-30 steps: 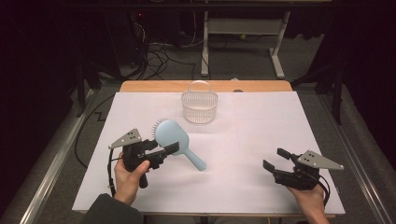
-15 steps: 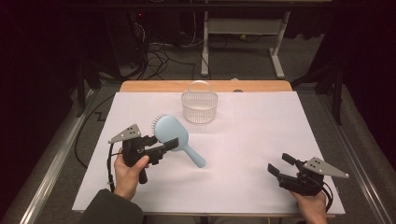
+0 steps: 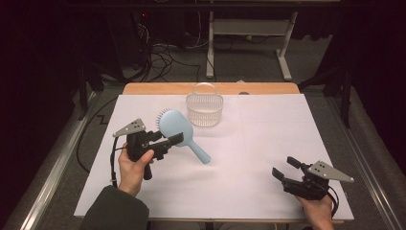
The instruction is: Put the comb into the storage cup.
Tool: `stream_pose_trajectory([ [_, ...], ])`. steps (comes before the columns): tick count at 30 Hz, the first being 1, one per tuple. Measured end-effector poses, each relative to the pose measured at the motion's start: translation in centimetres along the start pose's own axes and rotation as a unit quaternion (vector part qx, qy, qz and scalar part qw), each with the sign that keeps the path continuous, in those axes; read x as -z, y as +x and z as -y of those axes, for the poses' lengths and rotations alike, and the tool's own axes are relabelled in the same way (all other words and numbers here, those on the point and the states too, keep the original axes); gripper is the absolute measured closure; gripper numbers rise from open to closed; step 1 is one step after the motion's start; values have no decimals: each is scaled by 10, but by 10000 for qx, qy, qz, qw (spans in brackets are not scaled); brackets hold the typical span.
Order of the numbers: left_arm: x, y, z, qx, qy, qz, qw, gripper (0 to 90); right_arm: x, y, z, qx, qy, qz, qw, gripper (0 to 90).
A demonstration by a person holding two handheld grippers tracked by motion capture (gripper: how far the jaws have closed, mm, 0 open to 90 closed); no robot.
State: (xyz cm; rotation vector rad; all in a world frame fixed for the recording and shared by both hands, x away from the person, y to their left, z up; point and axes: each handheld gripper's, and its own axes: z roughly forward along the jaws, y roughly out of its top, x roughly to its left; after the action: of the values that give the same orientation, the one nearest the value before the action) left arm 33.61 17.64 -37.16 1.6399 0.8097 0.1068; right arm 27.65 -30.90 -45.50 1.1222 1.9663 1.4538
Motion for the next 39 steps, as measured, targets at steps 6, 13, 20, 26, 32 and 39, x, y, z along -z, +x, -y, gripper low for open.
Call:
stream_pose_trajectory([
  [6, -4, 5, -12, 28, -71, -53, 10000, 543, 1, -1, 0, -50, -33, -11, 10000, 262],
  [13, -8, 8, -19, 32, -36, -99, 9999, 544, 1, -1, 0, -49, -18, -20, 10000, 273],
  [20, -14, 11, -20, 64, 47, -147, 9999, 543, 0, -1, 0, -46, 83, -18, 10000, 279],
  [26, -16, 13, -25, 49, 90, -184, 9998, 543, 0, -1, 1, -35, 87, -16, 10000, 279],
  [32, -21, 15, -35, 7, 115, -275, 9996, 543, -1, -1, 1, -46, 92, -22, 9999, 281],
  [39, -27, 15, -49, -56, 149, -319, 9994, 543, 0, -1, 1, -30, 106, -41, 9999, 282],
])
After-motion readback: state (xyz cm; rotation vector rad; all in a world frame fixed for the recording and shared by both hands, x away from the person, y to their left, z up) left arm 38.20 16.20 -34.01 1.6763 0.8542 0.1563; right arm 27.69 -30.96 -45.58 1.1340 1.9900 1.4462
